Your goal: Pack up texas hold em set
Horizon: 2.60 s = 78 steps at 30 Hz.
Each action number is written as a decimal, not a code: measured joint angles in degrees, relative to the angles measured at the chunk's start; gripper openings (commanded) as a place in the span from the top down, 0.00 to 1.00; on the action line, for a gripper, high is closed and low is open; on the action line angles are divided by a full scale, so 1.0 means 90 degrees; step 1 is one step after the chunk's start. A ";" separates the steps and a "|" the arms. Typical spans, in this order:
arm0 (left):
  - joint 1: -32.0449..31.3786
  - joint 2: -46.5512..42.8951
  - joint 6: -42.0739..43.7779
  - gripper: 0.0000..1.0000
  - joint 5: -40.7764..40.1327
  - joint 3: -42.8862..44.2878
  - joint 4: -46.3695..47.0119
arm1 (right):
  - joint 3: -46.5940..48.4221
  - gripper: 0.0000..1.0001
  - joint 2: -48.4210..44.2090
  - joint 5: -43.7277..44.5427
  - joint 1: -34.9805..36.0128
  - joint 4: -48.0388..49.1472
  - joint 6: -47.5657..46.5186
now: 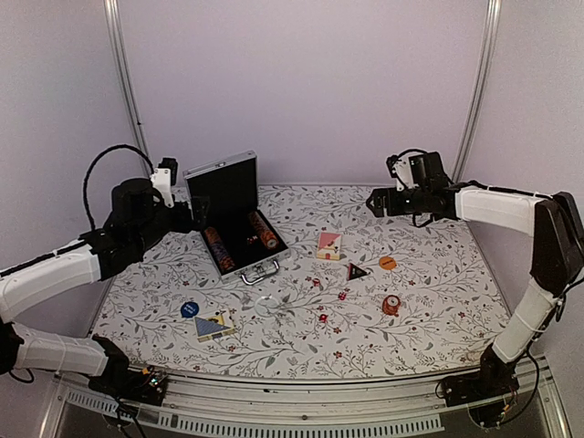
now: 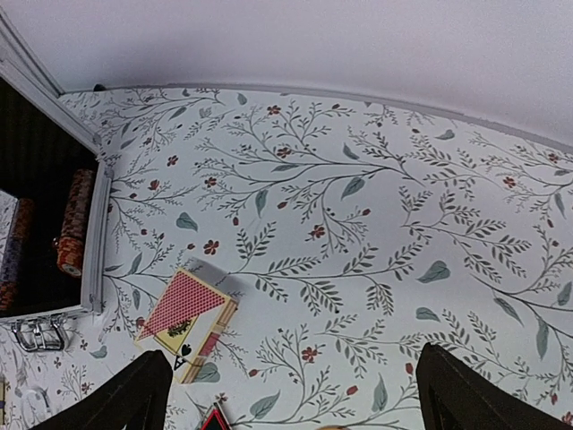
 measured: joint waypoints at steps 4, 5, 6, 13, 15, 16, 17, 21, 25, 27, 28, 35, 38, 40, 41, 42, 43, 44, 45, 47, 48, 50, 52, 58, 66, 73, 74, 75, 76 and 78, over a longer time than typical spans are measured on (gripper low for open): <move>-0.0243 0.0180 0.0063 0.00 -0.0015 0.0053 0.0000 | 0.0731 0.01 0.0937 -0.0665 0.0121 -0.0126 -0.0046; -0.0301 0.0226 0.0070 0.00 -0.0034 0.0056 -0.0002 | 0.0911 0.01 0.1139 -0.0780 0.0148 -0.0185 -0.0058; -0.0347 0.0274 0.0080 0.00 -0.0053 0.0058 -0.0002 | 0.1217 0.01 0.1455 -0.0952 0.0192 -0.0294 -0.0073; -0.0682 0.0733 0.0214 0.00 -0.0253 0.0187 -0.0051 | 0.2603 0.01 0.3016 -0.1736 0.0396 -0.0712 -0.0243; -0.0784 0.0899 0.0245 0.00 -0.0301 0.0277 -0.0051 | 0.2839 0.01 0.3361 -0.1921 0.0430 -0.0818 -0.0291; -0.0838 0.0993 0.0267 0.00 -0.0323 0.0330 -0.0056 | 0.2907 0.01 0.3485 -0.2011 0.0442 -0.0872 -0.0308; -0.0886 0.1069 0.0287 0.00 -0.0335 0.0369 -0.0053 | 0.2956 0.01 0.3602 -0.2096 0.0452 -0.0911 -0.0330; -0.1168 0.1460 0.0389 0.01 -0.0418 0.0588 -0.0061 | 0.2987 0.01 0.3898 -0.2465 0.0476 -0.1037 -0.0423; -0.1469 0.1877 0.0505 0.01 -0.0525 0.0838 -0.0107 | 0.2965 0.01 0.3900 -0.2693 0.0534 -0.1052 -0.0503; -0.1569 0.2098 0.0500 0.02 -0.0549 0.0971 -0.0141 | 0.2851 0.01 0.3866 -0.2773 0.0573 -0.0957 -0.0568; -0.1596 0.2193 0.0486 0.02 -0.0542 0.1025 -0.0172 | 0.2744 0.01 0.3818 -0.2817 0.0590 -0.0884 -0.0588; -0.1617 0.2640 0.0257 0.02 -0.0124 0.1331 -0.0408 | 0.1717 0.01 0.3138 -0.2980 0.0772 -0.0729 -0.0503; -0.1654 0.2917 0.0199 0.01 0.0158 0.1598 -0.0493 | 0.1314 0.01 0.2878 -0.3242 0.0833 -0.0690 -0.0340; -0.1705 0.3152 0.0194 0.01 0.0325 0.1800 -0.0542 | 0.1088 0.01 0.2732 -0.3490 0.0852 -0.0687 -0.0238; -0.1741 0.3303 0.0202 0.01 0.0427 0.1945 -0.0612 | 0.0998 0.01 0.2676 -0.3553 0.0862 -0.0678 -0.0199; -0.1773 0.3478 0.0219 0.01 0.0556 0.2106 -0.0673 | 0.0945 0.01 0.2635 -0.3568 0.0869 -0.0678 -0.0175; -0.1804 0.3665 0.0243 0.01 0.0682 0.2268 -0.0736 | 0.0889 0.01 0.2586 -0.3538 0.0869 -0.0680 -0.0146; -0.1831 0.3844 0.0291 0.01 0.0799 0.2424 -0.0789 | 0.0855 0.01 0.2533 -0.3478 0.0869 -0.0707 -0.0112; -0.1853 0.4053 0.0369 0.01 0.0942 0.2606 -0.0867 | 0.0835 0.01 0.2480 -0.3407 0.0865 -0.0743 -0.0080; -0.1875 0.4408 0.0529 0.01 0.1166 0.2890 -0.0971 | 0.0835 0.01 0.2365 -0.3283 0.0833 -0.0804 -0.0044; -0.1880 0.4607 0.0656 0.01 0.1292 0.3058 -0.1064 | 0.0835 0.01 0.2276 -0.3228 0.0811 -0.0840 -0.0034; -0.1880 0.4940 0.0945 0.01 0.1537 0.3342 -0.1224 | 0.0831 0.01 0.2103 -0.3121 0.0753 -0.0891 -0.0027; -0.1880 0.5243 0.1309 0.01 0.1817 0.3648 -0.1416 | 0.0801 0.01 0.1897 -0.3019 0.0648 -0.0913 -0.0017; -0.1807 0.6280 0.2242 0.04 0.2594 0.4923 -0.2110 | 0.0646 0.01 0.1372 -0.2839 0.0313 -0.0959 -0.0017; -0.1515 0.7419 0.3065 0.03 0.3517 0.6569 -0.3075 | 0.0340 0.01 0.1188 -0.2856 0.0197 -0.0976 -0.0017; -0.1460 0.7987 0.3585 0.00 0.3835 0.7295 -0.3708 | 0.0221 0.01 0.1180 -0.3065 0.0197 -0.0925 0.0017; -0.1460 0.8075 0.3631 0.00 0.3854 0.7405 -0.3774 | 0.0209 0.01 0.1180 -0.3094 0.0197 -0.0918 0.0041; -0.1460 0.8160 0.3674 0.00 0.3871 0.7492 -0.3818 | 0.0194 0.01 0.1180 -0.3113 0.0197 -0.0901 0.0061; -0.1460 0.8238 0.3723 0.00 0.3878 0.7570 -0.3869 | 0.0177 0.01 0.1173 -0.3138 0.0197 -0.0891 0.0075; -0.1460 0.8347 0.3755 0.01 0.3876 0.7667 -0.3942 | 0.0141 0.01 0.1149 -0.3164 0.0194 -0.0882 0.0100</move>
